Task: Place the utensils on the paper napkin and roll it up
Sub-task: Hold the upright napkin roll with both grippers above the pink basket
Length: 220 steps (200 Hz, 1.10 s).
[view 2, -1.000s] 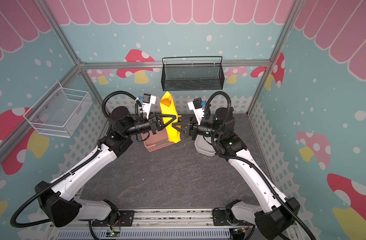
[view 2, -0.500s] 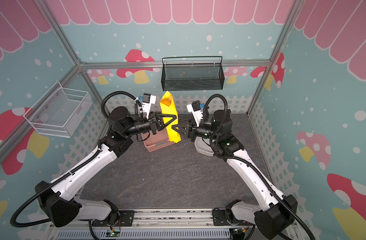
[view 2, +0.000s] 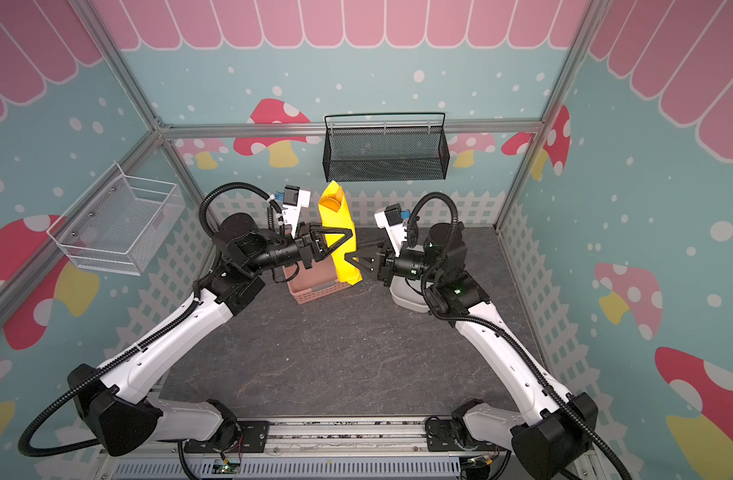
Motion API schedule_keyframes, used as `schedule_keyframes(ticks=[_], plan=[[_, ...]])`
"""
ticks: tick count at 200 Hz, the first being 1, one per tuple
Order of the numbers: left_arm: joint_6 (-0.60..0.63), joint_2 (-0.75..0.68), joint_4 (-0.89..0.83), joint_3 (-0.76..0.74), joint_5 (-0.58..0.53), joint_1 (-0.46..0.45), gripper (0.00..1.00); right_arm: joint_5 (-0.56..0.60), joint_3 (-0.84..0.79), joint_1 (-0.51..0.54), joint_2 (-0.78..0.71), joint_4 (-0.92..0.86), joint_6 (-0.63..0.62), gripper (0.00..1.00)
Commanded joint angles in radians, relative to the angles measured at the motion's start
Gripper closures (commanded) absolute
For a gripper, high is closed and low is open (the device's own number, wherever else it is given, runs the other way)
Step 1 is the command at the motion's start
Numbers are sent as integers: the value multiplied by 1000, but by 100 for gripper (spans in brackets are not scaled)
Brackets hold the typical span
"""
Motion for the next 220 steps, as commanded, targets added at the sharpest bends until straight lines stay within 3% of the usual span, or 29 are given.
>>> schedule_keyframes(ticks=[1, 220], plan=[[-10, -9, 52, 4, 21, -5, 100, -62, -7, 2, 6, 55, 20, 70], [-63, 15, 100, 20, 101, -10, 99, -101, -8, 37, 32, 93, 32, 97]])
